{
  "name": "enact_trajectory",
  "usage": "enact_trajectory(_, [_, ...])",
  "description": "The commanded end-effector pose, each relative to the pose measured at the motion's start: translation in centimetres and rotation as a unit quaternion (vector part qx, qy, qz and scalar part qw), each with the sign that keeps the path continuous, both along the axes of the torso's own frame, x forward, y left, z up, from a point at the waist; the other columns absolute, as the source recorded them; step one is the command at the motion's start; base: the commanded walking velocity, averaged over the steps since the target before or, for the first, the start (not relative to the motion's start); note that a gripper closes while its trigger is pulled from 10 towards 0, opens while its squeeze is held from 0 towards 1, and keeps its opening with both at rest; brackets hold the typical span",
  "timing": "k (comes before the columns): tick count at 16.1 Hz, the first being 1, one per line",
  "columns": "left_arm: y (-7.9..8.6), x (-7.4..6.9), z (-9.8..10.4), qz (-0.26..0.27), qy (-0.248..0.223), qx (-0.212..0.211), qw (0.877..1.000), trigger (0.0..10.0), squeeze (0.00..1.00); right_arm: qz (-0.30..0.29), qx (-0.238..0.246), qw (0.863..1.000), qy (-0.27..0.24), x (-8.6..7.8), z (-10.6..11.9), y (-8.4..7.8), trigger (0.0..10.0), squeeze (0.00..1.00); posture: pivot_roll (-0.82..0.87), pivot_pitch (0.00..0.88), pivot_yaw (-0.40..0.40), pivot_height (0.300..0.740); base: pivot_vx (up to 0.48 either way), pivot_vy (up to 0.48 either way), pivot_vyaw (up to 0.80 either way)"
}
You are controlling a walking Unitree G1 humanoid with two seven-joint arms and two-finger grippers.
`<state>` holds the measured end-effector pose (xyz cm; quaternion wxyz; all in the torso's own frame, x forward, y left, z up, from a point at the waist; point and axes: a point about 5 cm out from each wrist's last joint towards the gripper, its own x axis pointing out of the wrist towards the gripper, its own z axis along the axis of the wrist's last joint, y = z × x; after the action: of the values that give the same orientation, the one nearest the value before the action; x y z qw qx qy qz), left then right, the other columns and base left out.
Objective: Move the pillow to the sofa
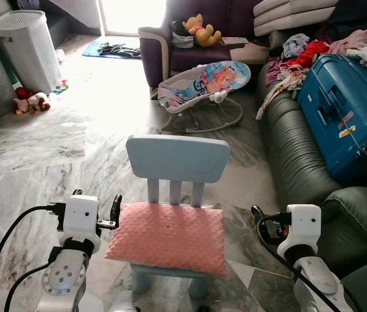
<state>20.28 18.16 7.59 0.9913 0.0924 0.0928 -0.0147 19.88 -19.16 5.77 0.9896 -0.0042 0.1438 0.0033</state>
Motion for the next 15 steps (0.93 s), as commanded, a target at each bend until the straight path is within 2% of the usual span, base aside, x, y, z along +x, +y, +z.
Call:
enact_trajectory(1, [-1.9, 3.4, 1.8, -0.008, -0.045, -0.03, 0.998, 10.0, 0.0, 0.037, 0.039, 0.998, -0.046, 5.1, 3.1, 1.2, 10.0, 0.0, -0.01, 0.0, -0.066, 0.74, 0.0, 0.0, 0.0])
enact_trajectory(2, [-2.2, 3.4, 2.1, -0.036, -0.034, -0.023, 0.998, 10.0, 0.0, 0.014, 0.05, 0.997, -0.059, 3.9, 2.7, 1.0, 10.0, 0.0, 0.0, 0.0, -0.013, 0.74, 0.0, 0.0, 0.0])
enact_trajectory(3, [-1.9, 3.7, 2.3, -0.043, -0.03, -0.019, 0.998, 10.0, 0.0, 0.008, 0.053, 0.996, -0.069, 3.6, 2.8, 1.0, 10.0, 0.0, -0.01, 0.0, -0.013, 0.74, 0.0, 0.0, 0.0])
enact_trajectory(8, [-1.7, 3.2, 2.1, -0.032, -0.02, -0.015, 0.999, 10.0, 0.0, 0.011, 0.017, 0.998, -0.063, 3.5, 2.8, 0.6, 10.0, 0.0, 0.0, 0.0, -0.019, 0.74, 0.0, 0.0, 0.0])
enact_trajectory(11, [-1.2, 2.5, 1.8, -0.026, 0.001, 0.003, 1.0, 10.0, 0.0, 0.007, 0.009, 0.999, -0.046, 2.8, 2.6, 0.2, 10.0, 0.0, 0.0, 0.0, -0.013, 0.74, 0.0, 0.0, 0.0])
enact_trajectory(15, [-0.5, 1.9, 1.8, -0.017, 0.009, 0.0, 1.0, 10.0, 0.0, 0.009, 0.015, 0.999, -0.028, 1.1, 2.0, -0.3, 10.0, 0.0, -0.01, 0.0, -0.004, 0.74, 0.0, 0.0, 0.0])
